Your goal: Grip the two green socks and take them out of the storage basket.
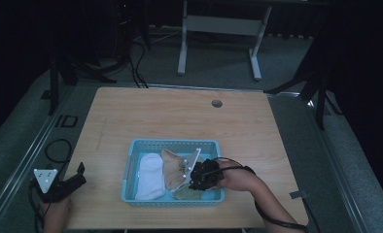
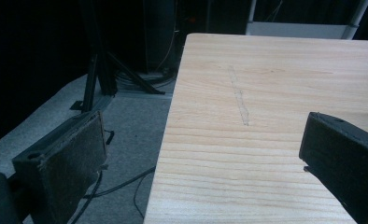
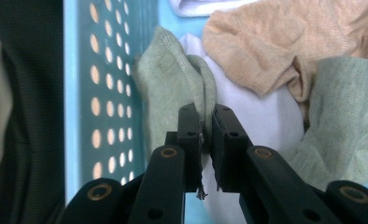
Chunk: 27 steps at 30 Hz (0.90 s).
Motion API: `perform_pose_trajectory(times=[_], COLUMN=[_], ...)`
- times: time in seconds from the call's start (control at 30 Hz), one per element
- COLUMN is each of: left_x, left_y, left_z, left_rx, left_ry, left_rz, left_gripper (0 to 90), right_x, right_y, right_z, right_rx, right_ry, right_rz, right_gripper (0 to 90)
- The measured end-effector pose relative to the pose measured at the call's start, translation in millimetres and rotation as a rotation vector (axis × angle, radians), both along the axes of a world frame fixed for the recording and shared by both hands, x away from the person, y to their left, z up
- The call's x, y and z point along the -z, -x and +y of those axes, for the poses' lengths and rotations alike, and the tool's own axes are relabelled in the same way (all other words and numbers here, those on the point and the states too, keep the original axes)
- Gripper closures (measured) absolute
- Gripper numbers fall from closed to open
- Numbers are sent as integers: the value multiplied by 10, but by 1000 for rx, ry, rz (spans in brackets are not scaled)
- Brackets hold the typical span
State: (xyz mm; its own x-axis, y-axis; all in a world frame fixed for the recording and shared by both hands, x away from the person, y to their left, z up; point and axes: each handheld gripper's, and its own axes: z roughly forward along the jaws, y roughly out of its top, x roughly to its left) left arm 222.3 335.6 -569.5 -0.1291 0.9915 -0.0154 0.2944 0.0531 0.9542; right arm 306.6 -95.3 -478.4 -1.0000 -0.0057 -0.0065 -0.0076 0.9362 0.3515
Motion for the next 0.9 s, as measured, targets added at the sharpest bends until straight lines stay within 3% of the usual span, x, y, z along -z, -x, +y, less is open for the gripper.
perform_pose_trajectory(times=[0.9], left_x=[-1], left_y=[-1], left_z=[3], left_rx=[-4], left_ry=[0], left_rz=[3], left_gripper=[4], right_x=[-576], right_y=[-12], right_z=[-68], right_rx=[-8], right_ry=[-57], right_rz=[-90], right_gripper=[831])
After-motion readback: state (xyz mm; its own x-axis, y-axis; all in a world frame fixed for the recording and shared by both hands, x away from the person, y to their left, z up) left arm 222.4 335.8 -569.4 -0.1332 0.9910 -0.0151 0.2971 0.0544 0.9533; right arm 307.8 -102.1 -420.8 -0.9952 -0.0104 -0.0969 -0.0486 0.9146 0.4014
